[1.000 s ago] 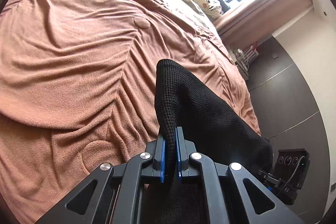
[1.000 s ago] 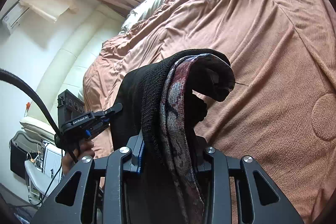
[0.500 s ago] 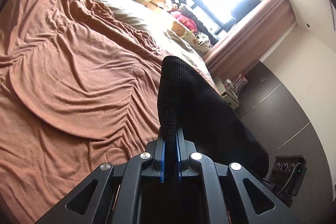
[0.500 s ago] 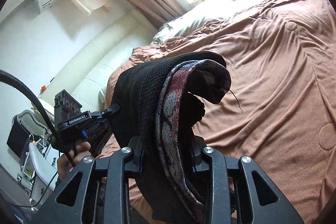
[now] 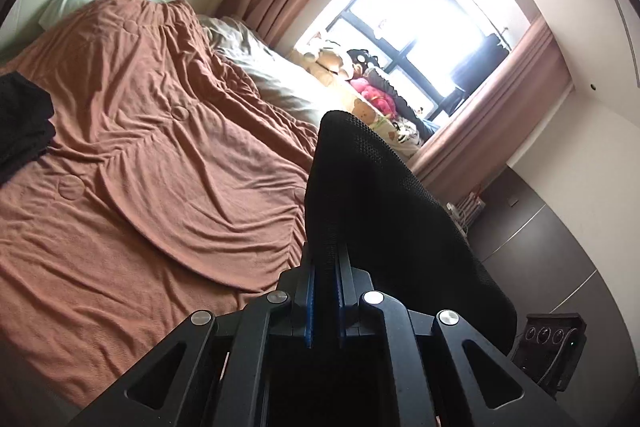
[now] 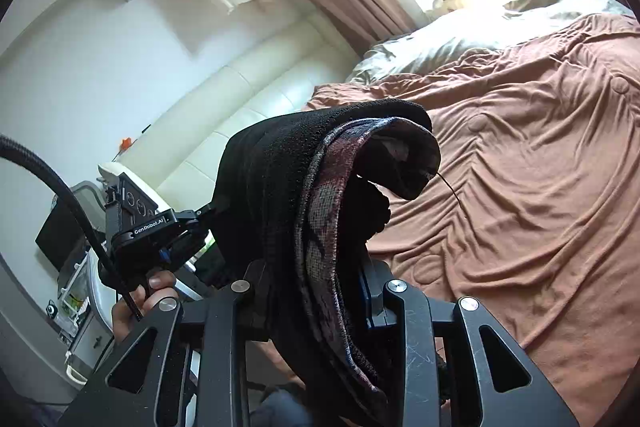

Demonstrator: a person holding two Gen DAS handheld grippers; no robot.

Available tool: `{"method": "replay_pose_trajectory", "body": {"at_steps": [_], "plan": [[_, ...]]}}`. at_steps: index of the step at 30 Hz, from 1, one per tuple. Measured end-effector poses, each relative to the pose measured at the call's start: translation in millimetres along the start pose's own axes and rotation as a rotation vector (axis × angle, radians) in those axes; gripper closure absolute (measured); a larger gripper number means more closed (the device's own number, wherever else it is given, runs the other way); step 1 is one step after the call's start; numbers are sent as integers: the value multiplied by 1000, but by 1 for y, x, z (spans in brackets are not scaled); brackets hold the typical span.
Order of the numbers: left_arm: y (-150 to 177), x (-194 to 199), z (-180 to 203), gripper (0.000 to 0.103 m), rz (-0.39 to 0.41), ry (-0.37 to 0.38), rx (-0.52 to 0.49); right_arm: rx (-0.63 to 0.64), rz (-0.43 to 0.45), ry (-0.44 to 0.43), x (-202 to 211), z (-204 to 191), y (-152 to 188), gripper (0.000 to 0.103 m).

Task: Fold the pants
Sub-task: 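Lift the folded shorts with both grippers and carry them toward the headboard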

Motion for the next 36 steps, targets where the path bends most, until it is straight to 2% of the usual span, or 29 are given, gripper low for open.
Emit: {"method": "replay_pose_trajectory", "body": {"at_steps": [10, 22, 36], "plan": [[-59, 48, -44, 95, 98, -57, 1, 53, -2, -33, -50, -45, 3, 75], [-139, 99, -132, 95, 206, -130, 28, 110, -7, -98, -141, -107, 7, 75], [-228, 157, -247, 95, 350, -354, 53, 227, -109, -195, -279, -193, 29, 75]]}}
Point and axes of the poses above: each gripper's, at about its wrist camera, not at the fingertips, and x roughly against the way its jaws point, z to its right, y to its underside, the point moved 10 cm from there along -x, roughly the way its jaws point, and after that the axes turned 4 degrees about z, right-handed, at the moved point
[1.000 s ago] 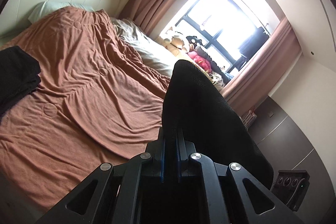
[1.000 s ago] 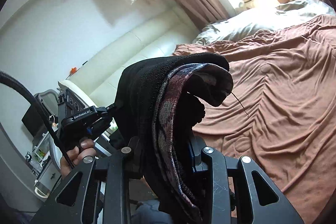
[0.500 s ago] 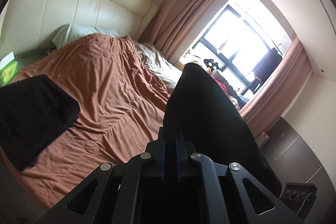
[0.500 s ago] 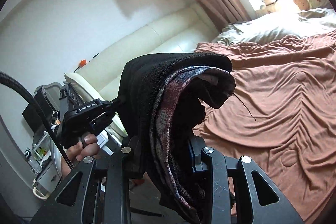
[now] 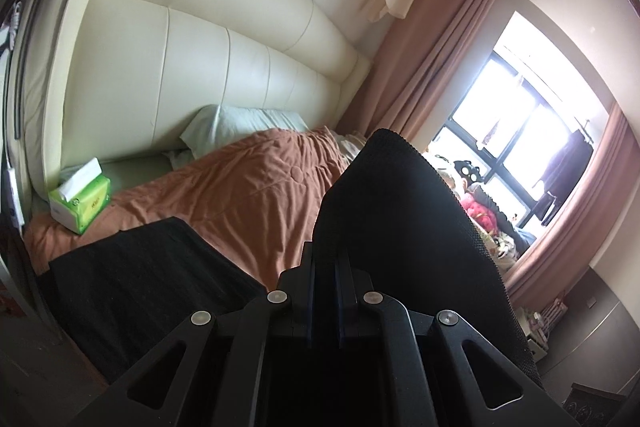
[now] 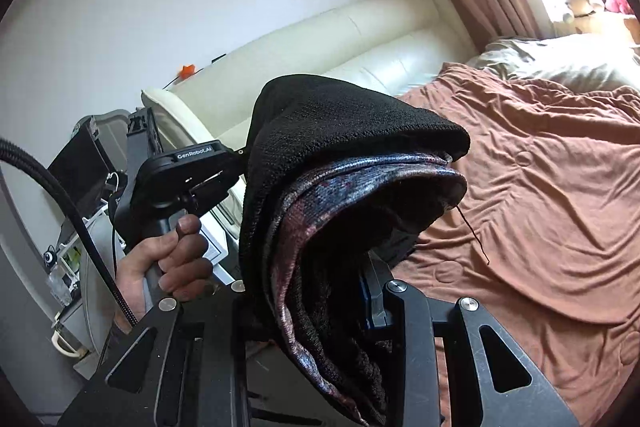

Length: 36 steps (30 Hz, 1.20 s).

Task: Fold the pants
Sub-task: 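Lift the folded shorts with both grippers and carry them toward the headboard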

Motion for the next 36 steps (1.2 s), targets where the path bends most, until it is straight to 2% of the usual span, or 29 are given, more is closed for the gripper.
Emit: {"method": "replay_pose_trajectory", "body": {"at_steps": [7, 13, 23, 28, 34, 36], "plan": [[-43, 2, -50, 95, 79, -72, 25, 29, -27, -66, -62, -27, -13, 75], [-72, 12, -90, 95, 141, -118, 60, 31, -59, -126, -106, -48, -10, 75], [-96, 11, -139, 95, 186, -240, 77, 3, -109, -199, -169, -84, 0, 75], [-88, -16, -158, 95, 159, -288, 52, -41, -140, -208, -198, -72, 11, 75], [-59, -75, -197, 95, 38, -316, 108, -83, -194, -156, -250, -25, 28, 75], [-55, -87, -198, 95, 25, -336, 89, -115, -212, -154, -264, -11, 32, 75]]}}
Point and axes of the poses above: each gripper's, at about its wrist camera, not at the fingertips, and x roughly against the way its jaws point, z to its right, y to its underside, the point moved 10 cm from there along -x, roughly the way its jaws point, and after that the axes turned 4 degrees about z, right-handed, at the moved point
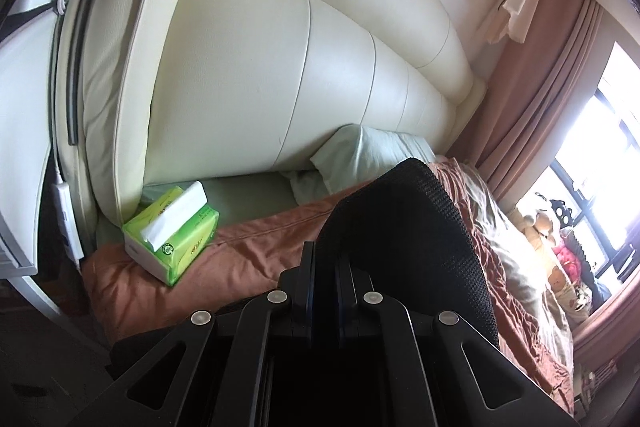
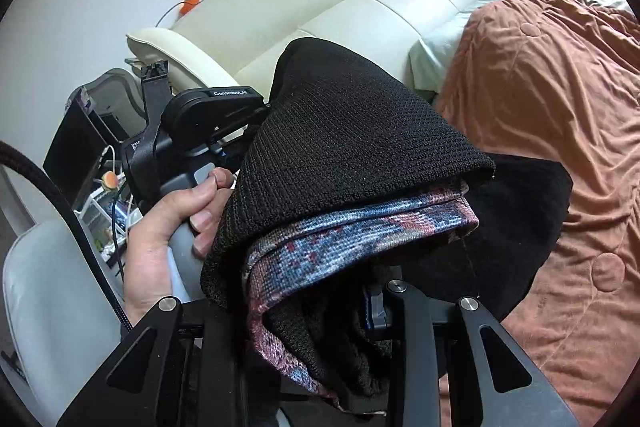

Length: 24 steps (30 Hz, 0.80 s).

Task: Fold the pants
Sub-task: 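Lift the folded shorts with both grippers and carry them toward the headboard, then lower the folded shorts onto the bed corner by the tissue box with both grippers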

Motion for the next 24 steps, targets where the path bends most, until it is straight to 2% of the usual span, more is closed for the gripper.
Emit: {"method": "replay_pose_trajectory", "body": {"at_steps": [8, 11, 14, 15, 16, 17, 18, 19, 21, 24], "plan": [[8, -52, 21, 95, -38, -64, -83, -102, 6, -22, -22, 50, -21, 75], [15, -76, 29, 95, -58, -87, -113, -148, 3, 1, -28, 72, -19, 75], [29, -97, 31, 93, -111, -135, -136, -218, -12, 42, -35, 102, -13, 67], [32, -99, 32, 93, -119, -129, -135, -247, -26, 54, -37, 111, -11, 64], [34, -97, 33, 87, -119, -122, -136, -273, -42, 58, -37, 119, -7, 61], [36, -93, 34, 80, -111, -120, -143, -294, -52, 61, -37, 126, -4, 53], [36, -89, 34, 62, -102, -132, -153, -308, -49, 66, -35, 133, -2, 43], [37, -84, 34, 49, -91, -144, -157, -323, -35, 71, -31, 140, 0, 37], [40, -73, 37, 47, -79, -136, -168, -374, -3, 47, -20, 149, 2, 24], [54, -60, 39, 47, -102, -128, -192, -462, -14, -32, -22, 156, 3, 23]]}}
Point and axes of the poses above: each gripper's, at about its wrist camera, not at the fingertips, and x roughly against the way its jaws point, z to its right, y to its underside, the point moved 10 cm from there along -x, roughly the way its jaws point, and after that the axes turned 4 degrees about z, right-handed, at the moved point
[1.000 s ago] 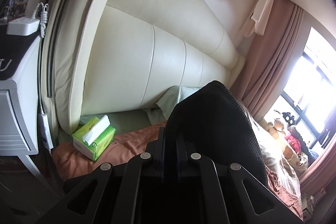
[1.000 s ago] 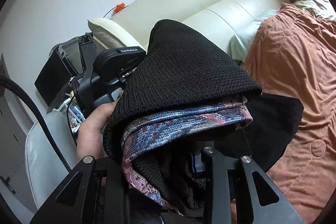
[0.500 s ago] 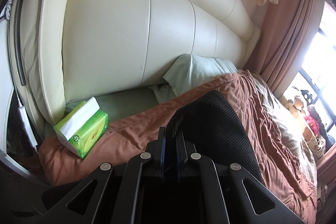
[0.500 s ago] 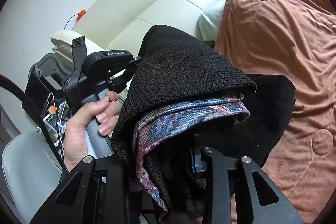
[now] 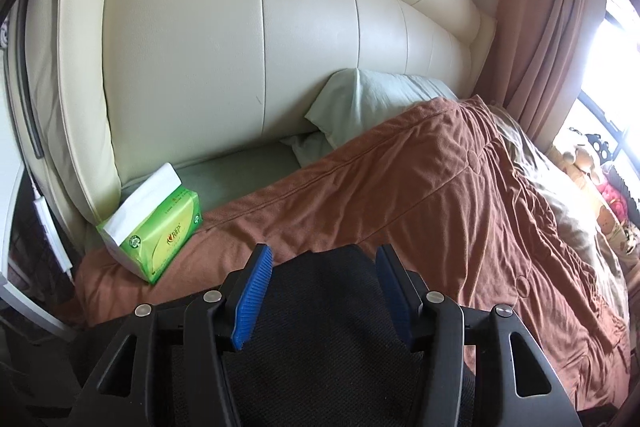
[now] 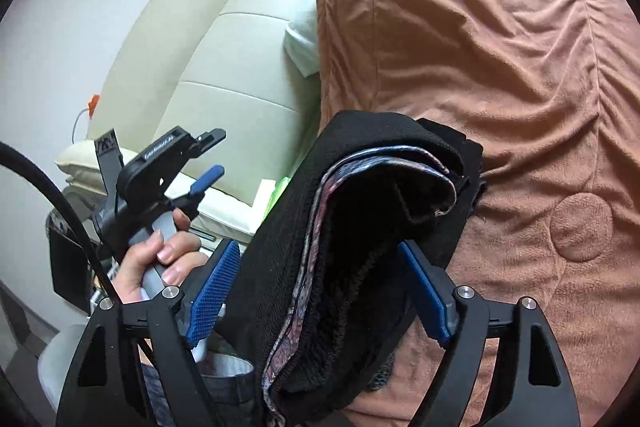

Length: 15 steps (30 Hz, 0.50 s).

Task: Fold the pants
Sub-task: 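Lower the folded shorts onto the bed corner by the tissue box with both grippers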

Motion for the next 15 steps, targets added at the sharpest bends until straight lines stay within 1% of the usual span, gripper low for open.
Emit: {"method": "replay_pose_trajectory", "body": {"at_steps": [4, 7, 10, 13, 15], "plan": [[20, 15, 2, 47, -21, 2, -25, -49, -10, 9, -15, 10, -12, 23], [38, 19, 4, 47, -56, 11, -40, -3, 29, 82, -15, 17, -33, 23], [56, 16, 3, 47, -106, 21, -35, 75, 91, 119, 3, 6, -54, 23], [67, 21, 1, 47, -114, 11, -43, 118, 162, 172, 29, -1, -72, 23], [75, 26, 1, 47, -122, 19, -43, 106, 183, 155, 41, -6, -76, 23]]}}
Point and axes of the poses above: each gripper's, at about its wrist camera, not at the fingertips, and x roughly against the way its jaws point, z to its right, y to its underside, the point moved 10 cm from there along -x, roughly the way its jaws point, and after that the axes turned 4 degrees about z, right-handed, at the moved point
